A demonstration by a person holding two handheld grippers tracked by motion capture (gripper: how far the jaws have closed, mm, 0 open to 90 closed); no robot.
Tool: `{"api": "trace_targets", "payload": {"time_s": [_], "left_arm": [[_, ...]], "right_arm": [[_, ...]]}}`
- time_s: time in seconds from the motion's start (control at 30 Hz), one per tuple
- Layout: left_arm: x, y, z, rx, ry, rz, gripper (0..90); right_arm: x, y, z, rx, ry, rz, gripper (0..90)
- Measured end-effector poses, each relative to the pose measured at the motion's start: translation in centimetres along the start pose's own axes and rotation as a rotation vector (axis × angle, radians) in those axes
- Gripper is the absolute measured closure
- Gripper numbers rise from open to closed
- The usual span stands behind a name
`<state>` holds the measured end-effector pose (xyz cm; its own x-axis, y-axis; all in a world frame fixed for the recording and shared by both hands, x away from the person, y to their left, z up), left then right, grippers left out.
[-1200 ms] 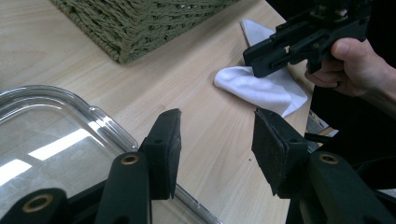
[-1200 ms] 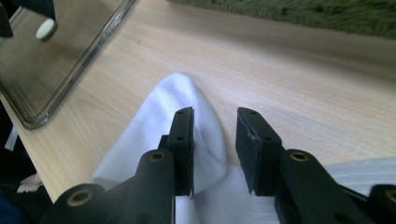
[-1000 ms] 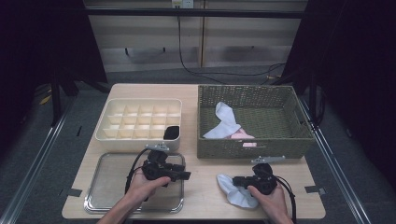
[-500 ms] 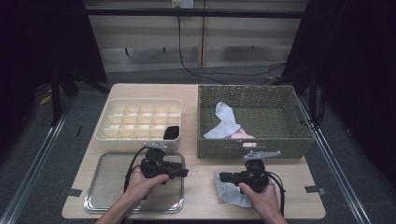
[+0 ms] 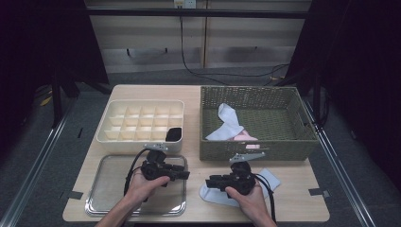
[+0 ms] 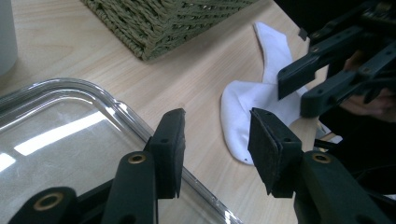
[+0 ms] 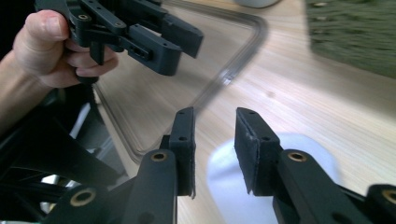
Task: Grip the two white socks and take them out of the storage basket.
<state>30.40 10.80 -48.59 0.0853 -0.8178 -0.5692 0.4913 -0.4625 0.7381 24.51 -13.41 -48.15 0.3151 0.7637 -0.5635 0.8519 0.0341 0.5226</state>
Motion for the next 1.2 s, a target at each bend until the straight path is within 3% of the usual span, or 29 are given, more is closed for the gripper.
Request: {"api": "trace_targets", "payload": {"time_s": [0.03, 0.13, 0.17, 0.23, 0.27, 0.3, 0.37, 0.4, 0.47, 0.5, 0.53, 0.57, 0.63, 0.7, 0.73, 0.8, 0.97, 1.0, 1.07, 1.1, 1.13, 1.2], "left_arm": [[0.0, 0.0, 0.0, 0.0, 0.0, 0.0, 56.6], [1.1, 0.2, 0.4, 0.0, -0.022, -0.029, 60.6], [1.1, 0.2, 0.4, 0.0, -0.022, -0.029, 63.3], [2.5, 0.8, 0.9, 0.01, -0.042, -0.053, 62.9], [2.5, 0.8, 0.9, 0.01, -0.042, -0.053, 61.3], [3.4, 1.2, 1.4, 0.022, -0.059, -0.063, 60.1], [3.9, 1.2, 1.5, 0.04, -0.053, -0.084, 58.2], [4.9, 1.3, 1.6, 0.046, -0.037, -0.11, 57.3], [5.6, 1.3, 1.7, 0.054, -0.046, -0.122, 57.1], [5.6, 1.3, 1.7, 0.054, -0.046, -0.122, 57.0], [5.9, 1.2, 1.7, 0.045, -0.018, -0.147, 57.0], [6.3, 1.1, 1.8, 0.039, -0.026, -0.178, 57.0], [6.8, 1.0, 1.9, 0.046, 0.012, -0.201, 54.9], [6.9, 0.9, 1.7, 0.055, 0.011, -0.222, 56.7], [7.1, 0.8, 1.9, 0.027, 0.006, -0.199, 57.6], [7.2, 0.8, 2.1, 0.045, -0.039, -0.209, 59.2], [7.7, 0.6, 2.7, 0.066, -0.07, -0.226, 66.7], [7.9, 0.5, 3.0, 0.095, -0.087, -0.246, 74.1], [8.1, 0.4, 3.1, 0.103, -0.09, -0.251, 82.8], [8.1, 0.4, 3.2, 0.089, -0.087, -0.244, 84.7], [7.9, 0.5, 3.1, 0.118, -0.09, -0.264, 86.1], [7.6, 0.5, 3.1, 0.109, -0.091, -0.259, 86.9]], "right_arm": [[0.0, 0.0, 0.0, 0.0, 0.0, 0.0, 68.9], [-2.7, -0.2, 1.5, 0.026, -0.048, 0.038, 68.5], [-2.7, -0.2, 1.5, 0.026, -0.048, 0.038, 68.5], [-5.3, -0.4, 3.4, 0.057, -0.102, 0.091, 68.4], [-5.3, -0.4, 3.4, 0.057, -0.102, 0.091, 68.4], [-7.0, -0.7, 4.8, 0.075, -0.152, 0.113, 67.0], [-7.9, -0.9, 5.5, 0.087, -0.18, 0.129, 66.8], [-9.4, -1.3, 7.1, 0.115, -0.224, 0.153, 65.8], [-10.7, -1.7, 8.5, 0.141, -0.259, 0.179, 64.7], [-10.7, -1.7, 8.5, 0.141, -0.259, 0.179, 64.7], [-11.2, -1.9, 9.3, 0.149, -0.273, 0.185, 64.5], [-11.8, -2.3, 10.6, 0.164, -0.317, 0.195, 64.4], [-12.0, -2.6, 11.6, 0.178, -0.351, 0.195, 60.8], [-12.1, -2.7, 12.1, 0.186, -0.363, 0.19, 61.3], [-12.2, -2.8, 12.8, 0.199, -0.388, 0.189, 60.9], [-12.3, -2.8, 13.0, 0.194, -0.399, 0.186, 60.9], [-11.9, -2.9, 13.3, 0.188, -0.427, 0.161, 60.7], [-11.6, -2.9, 13.4, 0.18, -0.429, 0.151, 62.2], [-11.6, -2.9, 13.4, 0.176, -0.427, 0.144, 68.3], [-11.5, -2.9, 13.4, 0.172, -0.426, 0.144, 74.9], [-11.5, -3.0, 13.4, 0.167, -0.424, 0.137, 81.9], [-11.8, -3.0, 13.4, 0.176, -0.408, 0.149, 87.3]]}}
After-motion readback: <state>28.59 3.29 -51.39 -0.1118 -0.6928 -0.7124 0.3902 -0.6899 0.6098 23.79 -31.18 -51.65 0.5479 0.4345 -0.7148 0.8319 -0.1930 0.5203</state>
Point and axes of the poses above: each handheld gripper's, and its own axes: x roughly forward along the jaws, y roughly out of its top, z roughly to its right, the point moved 3 cm from there along x, roughly forward along the jaws, and after that the axes turned 13 degrees about x, right-handed, at the moved point
